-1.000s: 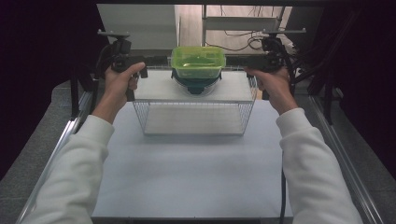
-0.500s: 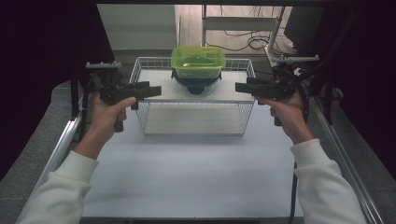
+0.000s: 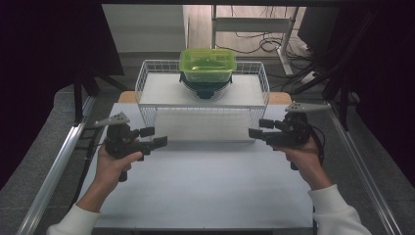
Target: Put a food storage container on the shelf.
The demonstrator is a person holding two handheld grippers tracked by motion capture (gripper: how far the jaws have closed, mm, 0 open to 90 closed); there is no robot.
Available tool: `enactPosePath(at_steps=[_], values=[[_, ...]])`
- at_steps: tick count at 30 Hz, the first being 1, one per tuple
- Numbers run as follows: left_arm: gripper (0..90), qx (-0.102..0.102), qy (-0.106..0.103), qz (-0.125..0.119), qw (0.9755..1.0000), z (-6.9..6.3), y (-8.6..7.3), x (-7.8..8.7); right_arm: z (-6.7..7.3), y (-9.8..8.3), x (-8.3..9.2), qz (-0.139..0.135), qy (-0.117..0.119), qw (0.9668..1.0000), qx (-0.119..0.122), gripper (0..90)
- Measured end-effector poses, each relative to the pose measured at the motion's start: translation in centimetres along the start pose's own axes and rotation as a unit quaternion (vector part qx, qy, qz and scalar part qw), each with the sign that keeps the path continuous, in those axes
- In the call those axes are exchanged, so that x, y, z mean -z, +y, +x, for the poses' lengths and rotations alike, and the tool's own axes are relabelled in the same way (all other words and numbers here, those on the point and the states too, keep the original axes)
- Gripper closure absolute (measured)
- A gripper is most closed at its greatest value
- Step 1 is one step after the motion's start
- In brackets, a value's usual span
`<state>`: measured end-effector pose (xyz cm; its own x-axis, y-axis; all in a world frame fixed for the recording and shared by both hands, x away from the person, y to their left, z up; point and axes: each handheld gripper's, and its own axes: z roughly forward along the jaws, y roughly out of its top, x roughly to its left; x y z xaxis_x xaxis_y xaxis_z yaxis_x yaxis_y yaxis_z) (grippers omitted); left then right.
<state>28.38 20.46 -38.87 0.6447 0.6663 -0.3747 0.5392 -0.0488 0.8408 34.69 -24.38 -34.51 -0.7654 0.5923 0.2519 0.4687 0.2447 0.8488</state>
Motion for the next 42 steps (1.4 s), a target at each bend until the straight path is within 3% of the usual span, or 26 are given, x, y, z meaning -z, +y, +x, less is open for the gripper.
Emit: enactPosePath(at_steps=[7, 10, 14, 17, 19, 24, 31, 42], values=[[24.4, -0.003, 0.005, 0.038, 0.9993, -0.2, -4.4, -0.8, 0.7, -4.1, -1.1, 0.038, -0.001, 0.9993, 0.002, 29.7], [24.1, -0.009, 0.009, 0.065, 0.9978, -0.4, -6.1, -1.8, 0.7, -5.8, -1.7, 0.054, 0.001, 0.9985, -0.01, 29.1], [23.8, -0.011, 0.016, 0.087, 0.996, -0.2, -7.6, -2.6, 0.4, -8.6, -2.7, 0.075, 0.0, 0.9969, -0.027, 28.4], [23.8, -0.005, 0.025, 0.096, 0.995, 0.1, -8.5, -3.0, -0.1, -10.2, -3.3, 0.094, -0.012, 0.9951, -0.027, 27.8], [23.0, -0.012, 0.039, 0.109, 0.9932, 0.1, -9.1, -3.4, -0.2, -11.3, -3.9, 0.112, -0.014, 0.9933, -0.026, 26.6], [22.7, -0.013, 0.043, 0.118, 0.9921, 0.3, -9.6, -3.8, -0.3, -12.4, -4.9, 0.133, -0.026, 0.9905, -0.024, 24.9], [22.5, -0.003, 0.05, 0.111, 0.9926, 0.9, -9.7, -3.4, -0.4, -12.4, -4.5, 0.116, -0.035, 0.9923, -0.026, 23.9], [21.5, -0.004, 0.059, 0.111, 0.992, 1.1, -9.8, -3.2, -0.5, -12.5, -4.7, 0.114, -0.035, 0.9925, -0.024, 22.6]])
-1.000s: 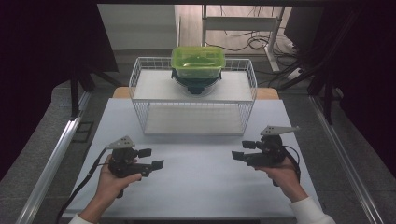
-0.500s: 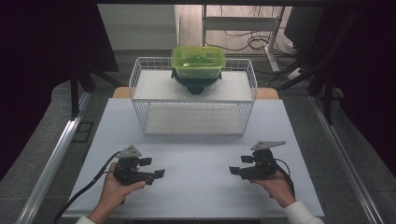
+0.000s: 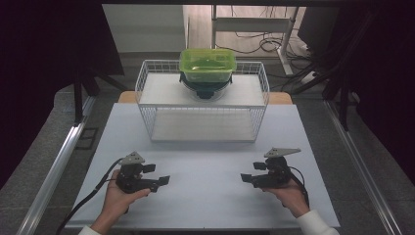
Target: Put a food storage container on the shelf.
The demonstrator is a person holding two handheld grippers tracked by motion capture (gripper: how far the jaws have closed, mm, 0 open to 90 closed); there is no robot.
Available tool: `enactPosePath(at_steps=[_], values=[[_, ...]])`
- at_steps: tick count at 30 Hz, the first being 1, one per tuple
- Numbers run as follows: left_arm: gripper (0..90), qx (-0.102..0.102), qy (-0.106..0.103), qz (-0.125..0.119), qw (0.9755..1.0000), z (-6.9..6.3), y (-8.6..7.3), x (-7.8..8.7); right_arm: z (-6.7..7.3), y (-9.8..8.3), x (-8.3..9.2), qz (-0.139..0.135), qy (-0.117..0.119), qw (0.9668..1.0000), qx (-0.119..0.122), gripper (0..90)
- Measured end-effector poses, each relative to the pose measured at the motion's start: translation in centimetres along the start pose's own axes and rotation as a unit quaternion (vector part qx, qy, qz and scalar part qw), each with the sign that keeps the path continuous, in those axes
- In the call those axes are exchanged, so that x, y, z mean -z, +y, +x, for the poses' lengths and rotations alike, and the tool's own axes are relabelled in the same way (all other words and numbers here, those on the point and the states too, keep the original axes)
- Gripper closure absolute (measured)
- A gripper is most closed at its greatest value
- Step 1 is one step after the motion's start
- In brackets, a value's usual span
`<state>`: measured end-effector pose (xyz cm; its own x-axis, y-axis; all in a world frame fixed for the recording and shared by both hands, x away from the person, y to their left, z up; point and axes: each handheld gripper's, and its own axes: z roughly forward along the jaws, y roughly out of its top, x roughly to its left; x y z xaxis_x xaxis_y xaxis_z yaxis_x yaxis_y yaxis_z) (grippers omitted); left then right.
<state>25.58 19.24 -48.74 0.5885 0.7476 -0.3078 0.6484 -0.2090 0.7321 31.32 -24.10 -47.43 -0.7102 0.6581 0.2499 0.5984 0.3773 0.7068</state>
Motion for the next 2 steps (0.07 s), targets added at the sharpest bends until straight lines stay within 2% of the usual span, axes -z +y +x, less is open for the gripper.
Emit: enactPosePath(at_steps=[2], values=[[21.2, -0.003, 0.001, 0.002, 1.0, -0.03, -0.07, -0.06, -0.06, 0.04, 0.06, -0.004, -0.001, 1.0, -0.001, 21.7]])
